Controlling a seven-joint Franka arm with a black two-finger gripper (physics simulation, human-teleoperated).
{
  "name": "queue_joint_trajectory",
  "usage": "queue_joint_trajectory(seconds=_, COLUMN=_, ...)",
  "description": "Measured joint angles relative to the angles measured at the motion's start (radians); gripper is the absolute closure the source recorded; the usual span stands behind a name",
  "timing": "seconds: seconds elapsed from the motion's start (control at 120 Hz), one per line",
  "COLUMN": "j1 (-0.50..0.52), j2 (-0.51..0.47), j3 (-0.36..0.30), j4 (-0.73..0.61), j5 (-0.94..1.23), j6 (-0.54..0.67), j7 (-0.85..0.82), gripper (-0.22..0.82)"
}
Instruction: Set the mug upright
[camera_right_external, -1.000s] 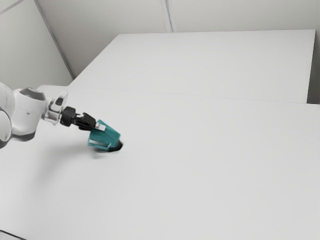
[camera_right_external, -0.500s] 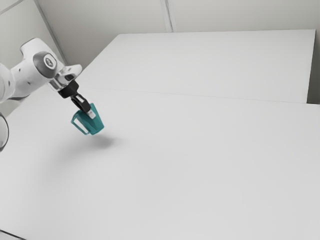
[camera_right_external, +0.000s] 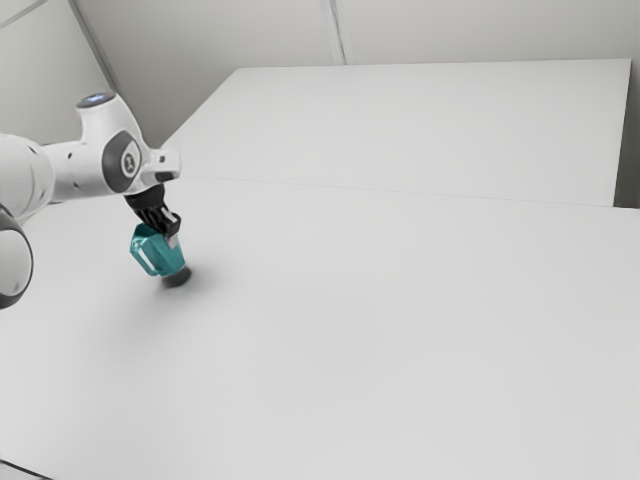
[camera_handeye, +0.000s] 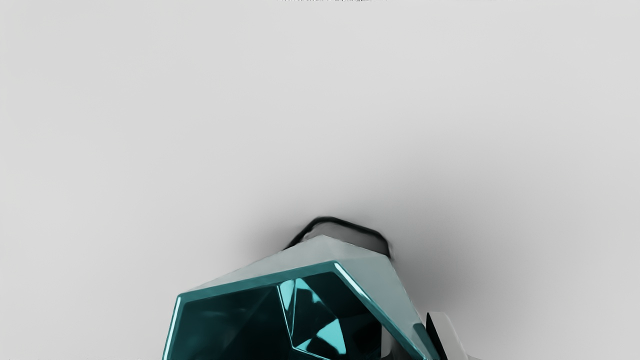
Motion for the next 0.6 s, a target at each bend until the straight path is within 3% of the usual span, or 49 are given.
queue_joint_trajectory(seconds=0.325, j1=-0.01, j2=0.014, j3=0.0, j4=-0.046, j5=0.037, j6=0.079, j7=-0.184, gripper=0.77)
queue_joint_trajectory(seconds=0.492, j1=-0.014, j2=0.013, j3=-0.001, j4=-0.047, j5=0.032, j6=0.085, j7=-0.241, gripper=0.41)
queue_joint_trajectory(seconds=0.6, j1=-0.017, j2=0.007, j3=-0.001, j4=-0.042, j5=0.031, j6=0.083, j7=-0.272, gripper=0.24)
